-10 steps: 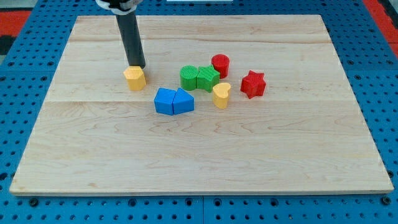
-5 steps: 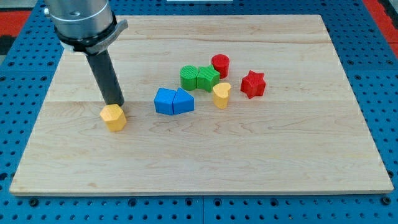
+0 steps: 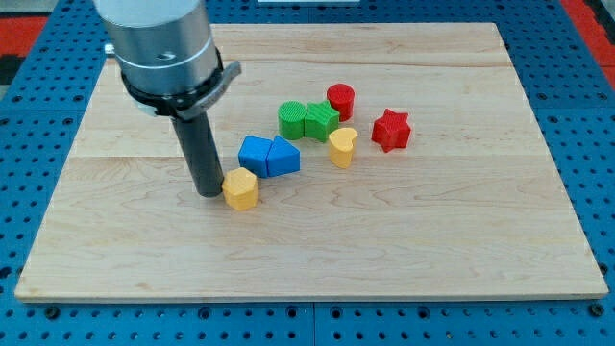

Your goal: Move yellow hexagon closer to the yellow heart

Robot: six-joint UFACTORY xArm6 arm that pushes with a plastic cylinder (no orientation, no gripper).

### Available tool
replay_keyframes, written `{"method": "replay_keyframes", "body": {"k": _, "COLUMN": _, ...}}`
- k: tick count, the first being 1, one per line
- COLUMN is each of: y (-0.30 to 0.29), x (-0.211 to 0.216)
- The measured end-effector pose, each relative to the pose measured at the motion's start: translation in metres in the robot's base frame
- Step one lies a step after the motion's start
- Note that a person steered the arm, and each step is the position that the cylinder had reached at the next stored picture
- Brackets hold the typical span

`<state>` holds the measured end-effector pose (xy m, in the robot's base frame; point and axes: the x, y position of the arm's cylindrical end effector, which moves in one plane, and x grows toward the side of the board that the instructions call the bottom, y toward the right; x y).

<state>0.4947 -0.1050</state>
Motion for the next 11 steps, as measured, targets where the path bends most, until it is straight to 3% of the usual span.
{"method": "replay_keyframes", "body": {"k": 3, "y": 0.090, "x": 0.044}}
{"method": "replay_keyframes", "body": {"k": 5, "y": 0.142, "x": 0.027}}
{"method": "replay_keyframes", "body": {"k": 7, "y": 0.108, "x": 0.044}}
{"method": "replay_keyframes", "body": {"k": 11, "y": 0.118, "x": 0.001}}
